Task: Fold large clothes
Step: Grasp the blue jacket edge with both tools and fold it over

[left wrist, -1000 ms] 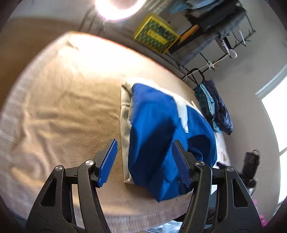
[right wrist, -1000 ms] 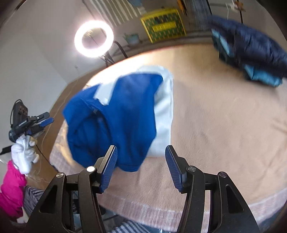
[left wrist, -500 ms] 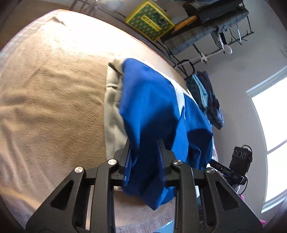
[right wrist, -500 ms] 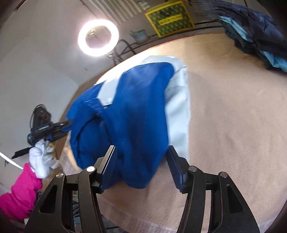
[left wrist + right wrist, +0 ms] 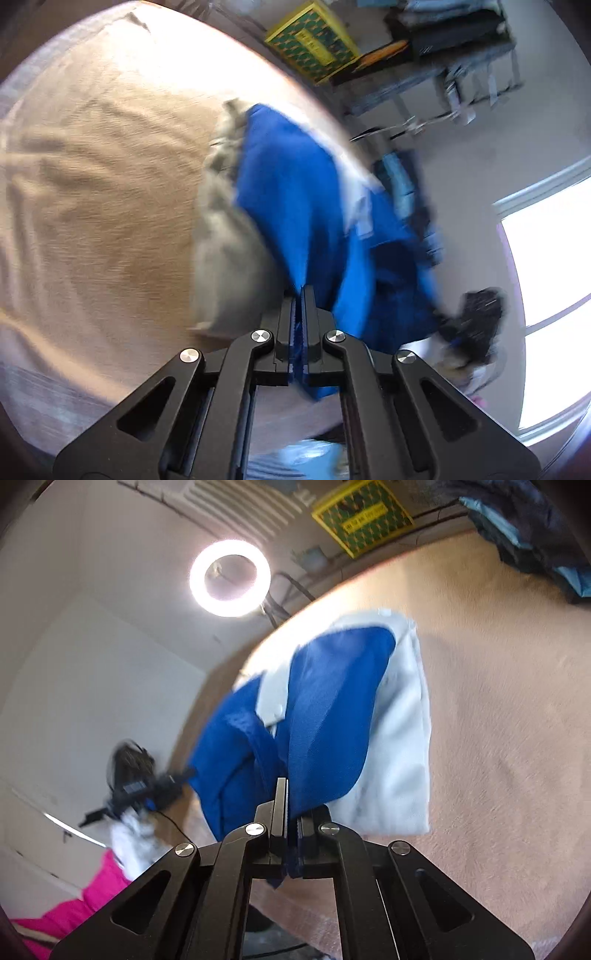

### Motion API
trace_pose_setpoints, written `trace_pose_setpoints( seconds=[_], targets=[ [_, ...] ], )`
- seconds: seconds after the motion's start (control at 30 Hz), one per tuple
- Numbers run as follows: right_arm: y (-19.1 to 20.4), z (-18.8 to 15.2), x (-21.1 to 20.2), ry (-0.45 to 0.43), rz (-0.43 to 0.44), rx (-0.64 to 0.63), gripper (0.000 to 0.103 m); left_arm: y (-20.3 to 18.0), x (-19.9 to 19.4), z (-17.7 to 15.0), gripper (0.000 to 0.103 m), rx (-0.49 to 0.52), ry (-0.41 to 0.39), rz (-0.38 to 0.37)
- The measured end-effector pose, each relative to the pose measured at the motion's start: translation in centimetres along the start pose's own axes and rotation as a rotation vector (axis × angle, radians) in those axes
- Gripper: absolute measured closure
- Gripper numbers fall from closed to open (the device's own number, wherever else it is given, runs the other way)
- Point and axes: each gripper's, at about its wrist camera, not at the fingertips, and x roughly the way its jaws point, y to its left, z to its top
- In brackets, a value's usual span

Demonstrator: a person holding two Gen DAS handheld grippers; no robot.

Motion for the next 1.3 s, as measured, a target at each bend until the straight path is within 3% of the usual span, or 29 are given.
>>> trace_pose_setpoints(
  seconds=[0.03,0.1,0.17,0.27,0.33,0.37,0.4,0.43,0.5,0.7,0.73,0.77,0.8,0.83,0.9,0.97,1.07,1.13,1.27,1.3],
  targets=[
    [-0.6,-0.1,0.4,0.01,-0.002,0.022,0.101,1.2,0.7,0.0,0.103,-0.047,0.014,0.001],
    [-2.1,-0.9,2.1,0.065,-0.085,0.052,0.101,2.7,1.5,0.1,0.103,-0.105,0.023,-0.003],
    [-2.5,-1.7,3.3,0.096,-0.184,-0.004,0.101,2.8,1.4,-0.1,0.103,-0.094,0.035,-0.003],
    [-1.6,-1.4,2.0,0.072,-0.193,-0.044,0.097,1.3,-0.6,-0.1,0.101,-0.017,0.032,0.013],
    [-0.8,-1.2,0.3,0.063,-0.186,-0.088,0.095,0.4,-2.2,0.1,0.083,0.025,0.007,0.011],
    [-0.7,-1.2,-0.1,0.064,-0.171,-0.091,0.09,0.0,-2.8,0.5,0.06,0.034,-0.011,0.019],
    [-0.7,-0.8,-0.4,0.061,-0.156,-0.087,0.072,-0.3,-3.4,0.9,0.042,0.039,-0.036,0.027],
    [-0.6,-0.7,-0.7,0.046,-0.145,-0.084,0.051,-0.4,-3.7,1.3,0.038,0.038,-0.061,0.031],
    [-0.7,-0.3,-1.3,-0.001,-0.149,-0.082,0.043,-0.7,-3.8,2.9,0.038,0.017,-0.087,0.016],
    [-2.8,1.2,1.8,0.01,-0.093,0.023,0.043,0.5,0.2,7.3,0.04,-0.066,-0.05,-0.039],
    [-3.0,1.5,2.5,0.019,-0.082,0.026,0.049,0.6,1.2,7.8,0.051,-0.076,-0.039,-0.069],
    [-3.1,1.6,2.7,0.029,-0.073,0.024,0.054,0.6,2.0,7.9,0.091,-0.077,-0.026,-0.069],
    [-3.1,1.7,3.5,0.057,-0.054,0.022,0.076,0.8,2.7,7.8,0.1,-0.076,-0.015,-0.041],
    [-3.1,1.7,3.8,0.073,-0.048,0.024,0.097,1.0,2.9,7.7,0.1,-0.093,-0.019,-0.044],
    [-3.1,1.8,3.6,0.079,-0.035,0.049,0.098,1.2,2.6,6.8,0.101,-0.115,-0.008,-0.068],
    [-3.0,2.1,2.8,0.074,-0.014,0.048,0.099,1.2,2.0,5.7,0.101,-0.109,-0.01,-0.046],
    [-3.5,2.3,2.0,0.072,-0.021,0.029,0.099,1.8,2.6,4.7,0.101,-0.062,0.004,0.05],
    [-4.5,2.1,3.8,0.102,-0.097,0.04,0.099,2.6,3.9,4.9,0.101,-0.074,0.015,0.074],
    [-3.9,2.2,4.9,0.107,-0.222,-0.037,0.099,1.2,5.6,4.5,0.097,0.031,0.024,0.171],
    [-3.3,2.3,4.8,0.112,-0.242,-0.061,0.093,0.6,5.3,4.5,0.094,0.054,0.034,0.189]
  ],
)
